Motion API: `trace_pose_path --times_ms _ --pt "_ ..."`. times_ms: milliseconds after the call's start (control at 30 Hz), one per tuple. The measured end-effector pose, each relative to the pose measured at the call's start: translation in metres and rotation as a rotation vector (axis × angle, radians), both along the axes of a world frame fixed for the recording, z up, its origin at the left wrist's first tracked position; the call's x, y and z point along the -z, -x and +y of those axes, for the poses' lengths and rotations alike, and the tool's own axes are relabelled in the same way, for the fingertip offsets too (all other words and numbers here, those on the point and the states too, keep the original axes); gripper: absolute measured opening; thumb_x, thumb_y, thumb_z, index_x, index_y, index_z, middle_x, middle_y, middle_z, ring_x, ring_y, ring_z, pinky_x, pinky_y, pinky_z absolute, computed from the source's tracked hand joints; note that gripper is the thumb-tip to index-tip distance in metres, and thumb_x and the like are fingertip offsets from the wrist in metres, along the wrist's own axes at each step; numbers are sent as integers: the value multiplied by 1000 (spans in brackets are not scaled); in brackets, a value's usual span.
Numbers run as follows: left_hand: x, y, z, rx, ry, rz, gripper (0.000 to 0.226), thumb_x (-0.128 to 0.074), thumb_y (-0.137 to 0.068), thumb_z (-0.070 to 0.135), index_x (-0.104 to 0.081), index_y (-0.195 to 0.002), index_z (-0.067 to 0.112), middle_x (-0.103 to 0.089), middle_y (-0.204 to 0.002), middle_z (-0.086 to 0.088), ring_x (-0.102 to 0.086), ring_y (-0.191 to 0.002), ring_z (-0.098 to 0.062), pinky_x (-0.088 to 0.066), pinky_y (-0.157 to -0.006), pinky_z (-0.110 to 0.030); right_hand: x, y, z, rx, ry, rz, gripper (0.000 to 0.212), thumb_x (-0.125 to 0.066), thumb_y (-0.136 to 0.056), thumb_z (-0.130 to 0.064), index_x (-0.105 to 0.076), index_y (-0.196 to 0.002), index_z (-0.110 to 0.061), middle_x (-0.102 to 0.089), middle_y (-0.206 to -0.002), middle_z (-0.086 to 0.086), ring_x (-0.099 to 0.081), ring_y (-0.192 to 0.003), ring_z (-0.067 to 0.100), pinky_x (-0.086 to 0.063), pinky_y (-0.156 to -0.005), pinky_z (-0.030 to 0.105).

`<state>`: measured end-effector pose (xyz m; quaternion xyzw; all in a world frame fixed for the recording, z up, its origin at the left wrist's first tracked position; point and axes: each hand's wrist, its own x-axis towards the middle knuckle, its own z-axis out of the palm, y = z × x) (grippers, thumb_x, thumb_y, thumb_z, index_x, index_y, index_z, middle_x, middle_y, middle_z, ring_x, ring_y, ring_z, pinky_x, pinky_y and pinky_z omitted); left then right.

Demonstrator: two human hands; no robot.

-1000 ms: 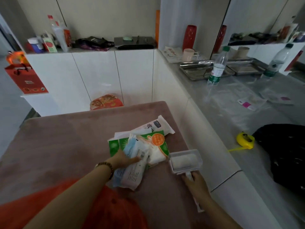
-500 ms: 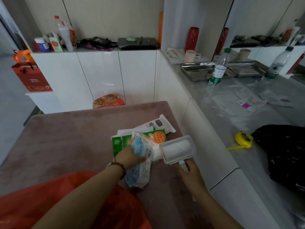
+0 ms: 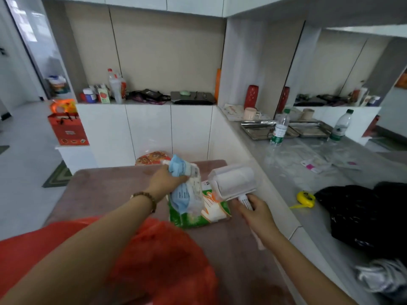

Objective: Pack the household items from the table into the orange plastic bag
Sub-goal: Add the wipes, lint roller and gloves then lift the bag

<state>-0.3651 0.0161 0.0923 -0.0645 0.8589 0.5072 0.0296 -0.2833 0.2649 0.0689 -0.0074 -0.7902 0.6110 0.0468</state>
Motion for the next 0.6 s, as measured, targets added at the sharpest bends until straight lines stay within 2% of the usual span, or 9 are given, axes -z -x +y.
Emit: trace_pose_path --times_ms 67,100,167,233,367,467,533,600 --pt "-34 -27 -15 -20 -66 70 34 -77 -72 35 -60 -95 16 -71 -96 -6 -70 -83 -23 -60 -75 -40 -30 -21 -13 -40 67 39 11 -61 -88 -4 -60 -79 -10 -57 -42 -14 -50 -39 -5 -36 -41 9" --pt "-51 -44 -23 -30 -105 108 30 -78 -73 31 -59 -92 17 -70 -92 -4 -70 -80 -21 -60 -72 -36 -44 -33 -21 -62 105 49 13 -60 -88 -3 -59 -77 -9 -55 -41 -10 -47 -37 -3 -35 -40 10" --pt "-82 -79 -42 -40 -197 175 24 -77 -76 24 -58 -89 18 -67 -83 2 -66 -70 -13 -56 -56 -21 -69 -56 -37 -123 181 43 17 -61 -88 -5 -56 -72 -10 -49 -47 -3 -41 -37 4 -31 -38 15" --pt "-109 -119 -66 -34 -262 187 27 -75 -77 25 -59 -97 16 -68 -83 4 -66 -67 -8 -51 -46 -14 -87 -79 -51 -199 223 41 21 -61 -88 -7 -53 -68 -10 -44 -53 5 -37 -40 11 -30 -39 19" --pt "-131 -194 -123 16 -310 83 44 -76 -73 41 -64 -111 21 -76 -96 -2 -73 -82 -18 -56 -62 -26 -103 -118 -81 -318 271 -36 19 -61 -87 -13 -50 -73 -6 -44 -56 5 -38 -40 10 -31 -38 19" --pt "-129 -241 -151 64 -360 58 60 -80 -62 49 -64 -114 25 -75 -103 -4 -72 -92 -22 -56 -80 -37 -107 -145 -118 -384 266 -157 33 -70 -73 -33 -54 -85 -5 -51 -54 1 -44 -43 9 -36 -39 19" --pt "-124 -265 -160 91 -424 63 58 -79 -63 46 -64 -114 24 -74 -107 -6 -71 -96 -25 -57 -83 -40 -109 -160 -148 -387 328 -253 47 -74 -60 -40 -62 -94 -10 -66 -70 3 -61 -58 16 -49 -52 23" --pt "-121 -285 -164 105 -490 67 44 -70 -73 38 -64 -114 21 -74 -106 -7 -72 -93 -25 -60 -76 -34 -109 -169 -174 -396 466 -350 65 -79 -54 -45 -64 -108 -12 -72 -98 9 -71 -86 25 -59 -76 36"
